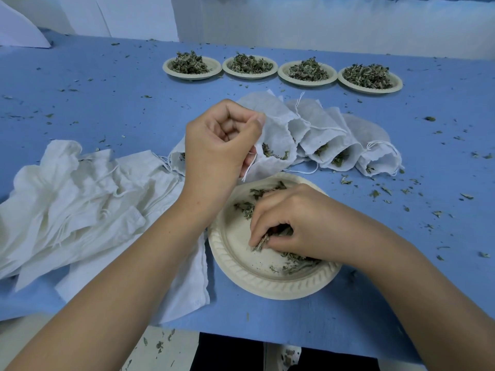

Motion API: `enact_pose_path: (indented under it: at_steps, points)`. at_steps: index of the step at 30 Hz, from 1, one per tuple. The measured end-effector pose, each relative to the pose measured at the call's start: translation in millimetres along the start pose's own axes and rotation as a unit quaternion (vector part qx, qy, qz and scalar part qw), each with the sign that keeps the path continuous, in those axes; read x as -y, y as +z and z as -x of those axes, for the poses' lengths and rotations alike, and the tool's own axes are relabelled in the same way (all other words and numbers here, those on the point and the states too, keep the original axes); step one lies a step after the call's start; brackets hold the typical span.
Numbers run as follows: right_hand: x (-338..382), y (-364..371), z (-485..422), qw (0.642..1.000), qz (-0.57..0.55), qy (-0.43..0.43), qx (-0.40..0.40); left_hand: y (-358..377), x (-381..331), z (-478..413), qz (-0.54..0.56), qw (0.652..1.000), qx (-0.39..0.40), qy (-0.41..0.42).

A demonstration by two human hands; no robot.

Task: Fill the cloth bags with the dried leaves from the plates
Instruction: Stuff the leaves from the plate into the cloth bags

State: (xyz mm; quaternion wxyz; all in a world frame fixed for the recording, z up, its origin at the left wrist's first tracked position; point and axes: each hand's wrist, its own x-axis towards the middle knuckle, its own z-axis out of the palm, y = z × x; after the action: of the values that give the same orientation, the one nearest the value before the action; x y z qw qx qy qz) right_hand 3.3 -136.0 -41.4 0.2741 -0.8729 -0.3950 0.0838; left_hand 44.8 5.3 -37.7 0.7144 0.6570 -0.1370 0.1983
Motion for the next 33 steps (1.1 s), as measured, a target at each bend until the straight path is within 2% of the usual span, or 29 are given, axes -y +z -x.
enact_pose_path:
  at_steps: [4,7,10,13,15,17,20,23,25,27,29,33]
  points:
    - [-1,4,0,1.000,0.012,-0.009,-0.015,1,0,0,-0.009,1.000,-0.002,0.000]
    - [0,-4,4,0.990,-0.078,-0.049,-0.106,1,2,0,-0.011,1.000,0.003,0.005]
    - [0,-15,8,0.935,-0.227,-0.086,-0.258,2,3,2,-0.015,1.000,0.018,0.012]
    - [-3,-18,7,0.864,-0.293,-0.087,-0.401,4,4,4,-0.021,0.999,0.034,0.019]
    - [-3,-16,5,0.820,-0.332,-0.058,-0.463,4,4,5,-0.023,0.998,0.050,0.025]
    - [-3,-13,2,0.801,-0.347,-0.021,-0.488,4,3,6,-0.019,0.997,0.069,0.028]
    - [-4,-6,1,0.808,-0.310,0.028,-0.501,3,3,7,-0.008,0.996,0.080,0.026]
    - [-4,-2,-2,0.868,-0.113,0.015,-0.484,2,3,7,0.004,0.996,0.086,0.024]
    - [-6,-2,-2,0.888,-0.015,0.004,-0.459,2,4,7,0.004,0.996,0.086,0.022]
    - [-8,-7,1,0.893,-0.051,0.009,-0.448,2,4,6,-0.001,0.997,0.075,0.015]
    - [-8,-11,3,0.883,-0.065,-0.003,-0.466,2,5,5,0.000,0.998,0.065,0.011]
    - [-9,-8,1,0.887,0.094,-0.050,-0.450,2,5,6,0.008,0.996,0.090,0.023]
